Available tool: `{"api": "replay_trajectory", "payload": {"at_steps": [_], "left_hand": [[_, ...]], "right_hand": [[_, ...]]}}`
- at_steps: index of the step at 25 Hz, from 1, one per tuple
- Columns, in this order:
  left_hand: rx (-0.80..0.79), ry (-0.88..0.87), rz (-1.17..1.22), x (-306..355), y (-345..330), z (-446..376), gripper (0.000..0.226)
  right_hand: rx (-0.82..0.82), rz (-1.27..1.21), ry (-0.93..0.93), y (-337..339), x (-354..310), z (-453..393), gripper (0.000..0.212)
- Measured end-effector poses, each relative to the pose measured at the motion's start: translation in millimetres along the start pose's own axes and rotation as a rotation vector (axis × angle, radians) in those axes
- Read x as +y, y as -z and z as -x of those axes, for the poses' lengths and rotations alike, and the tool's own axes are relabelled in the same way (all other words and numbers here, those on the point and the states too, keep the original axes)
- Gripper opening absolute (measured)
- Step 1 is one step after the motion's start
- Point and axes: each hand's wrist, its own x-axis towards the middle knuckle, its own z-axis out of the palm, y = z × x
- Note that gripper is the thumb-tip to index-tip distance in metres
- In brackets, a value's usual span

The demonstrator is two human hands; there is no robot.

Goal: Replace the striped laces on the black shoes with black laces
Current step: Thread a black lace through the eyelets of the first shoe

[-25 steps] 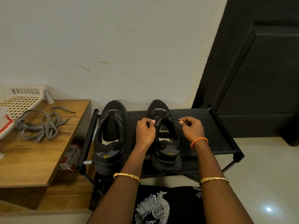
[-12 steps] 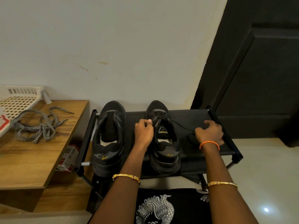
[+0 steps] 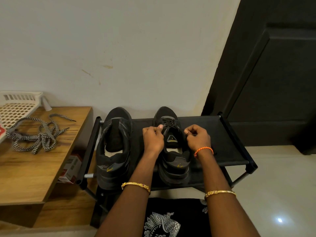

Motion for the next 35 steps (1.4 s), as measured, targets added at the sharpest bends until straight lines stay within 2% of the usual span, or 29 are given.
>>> {"api": "replay_trajectory", "payload": {"at_steps": [3,6,8,9,11,13,15,16,18,20,23,25,28,29,30,31,33,35], "left_hand": [[0.001,0.002,-0.015,-0.3,4.4,1.0,0.030],[0.001,-0.139,-0.108,8.3,9.8,11.4,0.018],[0.025,-0.286,-0.054,20.0,14.0,21.4,0.013],[-0.014,-0.324,0.054,28.1,15.8,27.3,0.012],[-0.244,-0.297,0.296,44.2,15.5,40.6,0.011],[-0.500,-0.197,0.434,55.4,13.3,51.5,0.020],[-0.656,-0.172,0.442,58.1,14.2,57.0,0.020],[-0.659,-0.201,0.366,57.8,17.4,56.5,0.018],[-0.556,-0.219,0.246,52.8,26.1,48.8,0.022],[-0.459,-0.184,0.229,47.8,39.6,38.2,0.028],[-0.423,-0.140,0.175,36.9,63.0,24.6,0.030],[-0.405,-0.104,0.082,27.8,76.4,16.9,0.024],[-0.278,-0.114,-0.038,19.2,81.4,9.8,0.018],[-0.202,-0.133,-0.043,19.3,78.2,9.7,0.019],[-0.134,-0.157,-0.030,21.5,74.0,11.0,0.018],[-0.091,-0.190,-0.007,24.8,69.4,13.1,0.016],[-0.079,-0.280,0.011,31.9,58.0,18.9,0.015],[-0.098,-0.359,-0.015,36.1,45.1,26.0,0.013]], "right_hand": [[-0.047,-0.053,-0.063,2.9,-4.8,2.9,0.025],[-0.093,-0.192,-0.160,15.6,-13.7,9.5,0.014],[-0.148,-0.407,-0.199,29.5,-30.1,16.0,0.018],[-0.210,-0.573,-0.205,36.9,-42.4,19.0,0.024],[-0.388,-0.856,-0.155,48.6,-66.5,23.6,0.033],[-0.487,-0.956,-0.056,51.2,-84.3,27.8,0.034],[-0.403,-0.942,0.007,47.0,-88.0,29.3,0.027],[-0.311,-0.930,0.015,44.7,-84.4,28.1,0.023],[-0.095,-0.895,-0.001,43.4,-69.2,20.8,0.017],[0.083,-0.861,-0.078,41.9,-47.1,10.8,0.016],[0.280,-0.776,-0.201,37.6,-17.5,-1.7,0.019],[0.335,-0.786,-0.295,37.2,-6.9,-10.0,0.018],[0.302,-0.900,-0.473,35.0,-0.1,-18.2,0.024],[0.302,-0.856,-0.500,33.6,0.3,-18.7,0.024],[0.306,-0.710,-0.490,31.5,-0.1,-17.9,0.024],[0.311,-0.489,-0.420,29.9,-2.5,-15.2,0.025],[0.220,-0.151,-0.096,29.0,-14.4,-3.8,0.027],[-0.047,-0.078,0.225,26.5,-30.9,9.2,0.028]]}}
